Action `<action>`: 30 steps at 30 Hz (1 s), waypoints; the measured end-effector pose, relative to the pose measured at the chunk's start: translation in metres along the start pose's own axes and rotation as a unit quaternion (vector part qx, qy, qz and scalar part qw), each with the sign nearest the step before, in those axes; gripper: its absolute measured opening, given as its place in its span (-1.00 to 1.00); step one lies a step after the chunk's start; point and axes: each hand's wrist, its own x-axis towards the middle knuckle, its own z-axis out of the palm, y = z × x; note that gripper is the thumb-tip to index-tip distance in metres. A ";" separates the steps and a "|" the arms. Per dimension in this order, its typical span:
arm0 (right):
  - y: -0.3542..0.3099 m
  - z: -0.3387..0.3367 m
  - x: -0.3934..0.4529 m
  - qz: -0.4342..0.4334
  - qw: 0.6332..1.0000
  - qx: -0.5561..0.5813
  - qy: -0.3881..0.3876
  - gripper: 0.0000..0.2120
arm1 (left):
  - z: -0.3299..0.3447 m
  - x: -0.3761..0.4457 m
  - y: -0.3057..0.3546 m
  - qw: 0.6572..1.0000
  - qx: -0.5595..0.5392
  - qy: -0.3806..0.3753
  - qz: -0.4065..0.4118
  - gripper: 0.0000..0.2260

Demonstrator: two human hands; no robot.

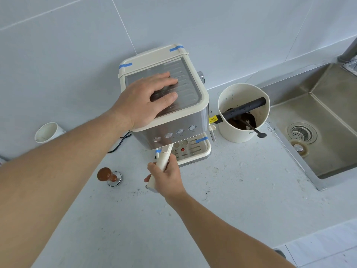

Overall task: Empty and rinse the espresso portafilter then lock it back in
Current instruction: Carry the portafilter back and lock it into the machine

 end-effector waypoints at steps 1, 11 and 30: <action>0.000 -0.004 -0.001 0.002 1.000 0.000 -0.007 -0.74 | 0.000 0.000 0.000 1.000 -0.001 0.000 0.000 -0.54; -0.001 -0.022 -0.002 0.002 0.999 -0.027 -0.020 -0.73 | 0.000 -0.001 0.000 1.000 -0.003 -0.001 -0.002 -0.56; -0.006 0.049 0.017 -0.017 0.996 0.015 0.083 -0.49 | 0.000 0.001 0.001 1.000 -0.011 -0.005 -0.002 -0.58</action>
